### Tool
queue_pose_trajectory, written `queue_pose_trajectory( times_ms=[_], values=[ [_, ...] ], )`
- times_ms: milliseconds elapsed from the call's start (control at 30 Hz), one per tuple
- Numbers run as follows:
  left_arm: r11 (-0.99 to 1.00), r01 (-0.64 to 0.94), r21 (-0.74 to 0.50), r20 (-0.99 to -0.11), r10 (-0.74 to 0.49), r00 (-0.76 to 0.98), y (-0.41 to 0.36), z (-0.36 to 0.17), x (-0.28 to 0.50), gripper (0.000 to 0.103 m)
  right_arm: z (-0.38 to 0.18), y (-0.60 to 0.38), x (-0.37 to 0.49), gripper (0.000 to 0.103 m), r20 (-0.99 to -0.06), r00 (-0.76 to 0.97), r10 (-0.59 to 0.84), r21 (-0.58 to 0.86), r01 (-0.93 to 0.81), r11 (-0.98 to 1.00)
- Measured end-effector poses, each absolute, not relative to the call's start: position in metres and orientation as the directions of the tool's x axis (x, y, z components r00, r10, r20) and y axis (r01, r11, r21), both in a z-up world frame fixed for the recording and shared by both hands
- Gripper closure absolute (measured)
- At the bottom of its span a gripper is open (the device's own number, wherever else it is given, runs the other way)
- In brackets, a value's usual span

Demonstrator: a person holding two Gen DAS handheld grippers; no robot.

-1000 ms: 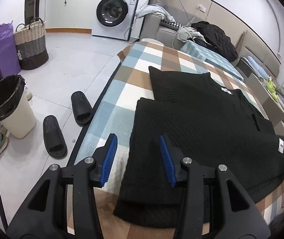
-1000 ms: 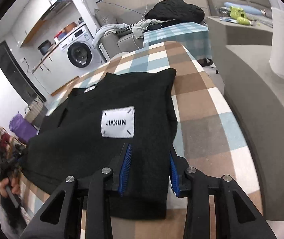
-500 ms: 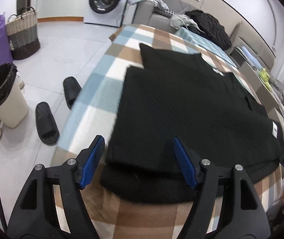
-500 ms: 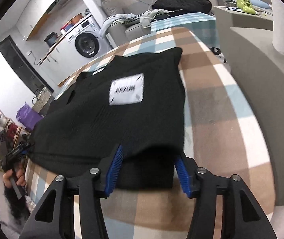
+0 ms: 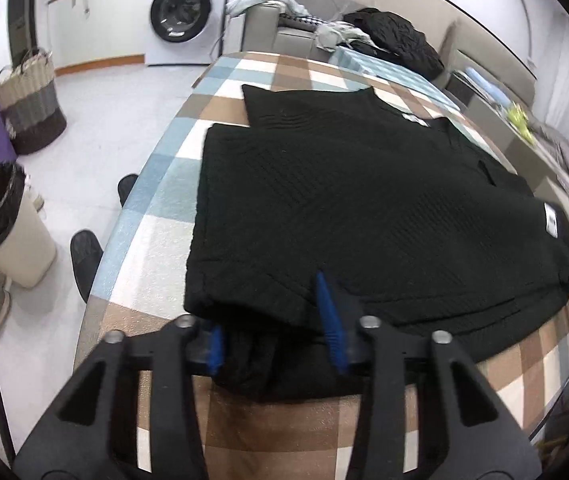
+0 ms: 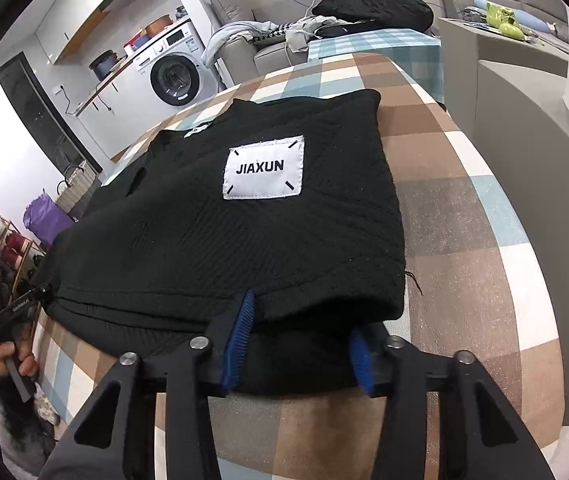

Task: Fold small clothes

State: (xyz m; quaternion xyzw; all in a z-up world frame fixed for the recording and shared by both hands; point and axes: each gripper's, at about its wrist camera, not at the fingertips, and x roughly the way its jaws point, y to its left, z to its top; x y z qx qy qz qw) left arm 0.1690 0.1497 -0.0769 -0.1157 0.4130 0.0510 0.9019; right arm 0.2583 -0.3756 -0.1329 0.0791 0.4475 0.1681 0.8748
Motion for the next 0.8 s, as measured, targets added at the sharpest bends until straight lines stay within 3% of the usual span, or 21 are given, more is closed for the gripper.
queue_pose_trajectory(
  times_ms=[133,567,800],
  values=[
    [0.979,-0.158,-0.133,-0.760,0.002,0.649,0.143,-0.074,0.163,0.074,-0.133,-0.372,0.256,0.069,-0.767,0.533,0.357,0.259,-0.251,0.933],
    [0.971,-0.176,-0.163,-0.757,-0.009,0.654,0.150,-0.069,0.134,0.069,-0.132,-0.381,0.240,0.068,-0.784,0.511,0.354,0.270,-0.233,0.934],
    [0.946,-0.194,-0.261,-0.708,-0.051,0.705,0.164,-0.051,0.115,0.059,-0.116,-0.412,0.235,0.061,-0.676,0.584,0.450,0.442,-0.167,0.881]
  ],
)
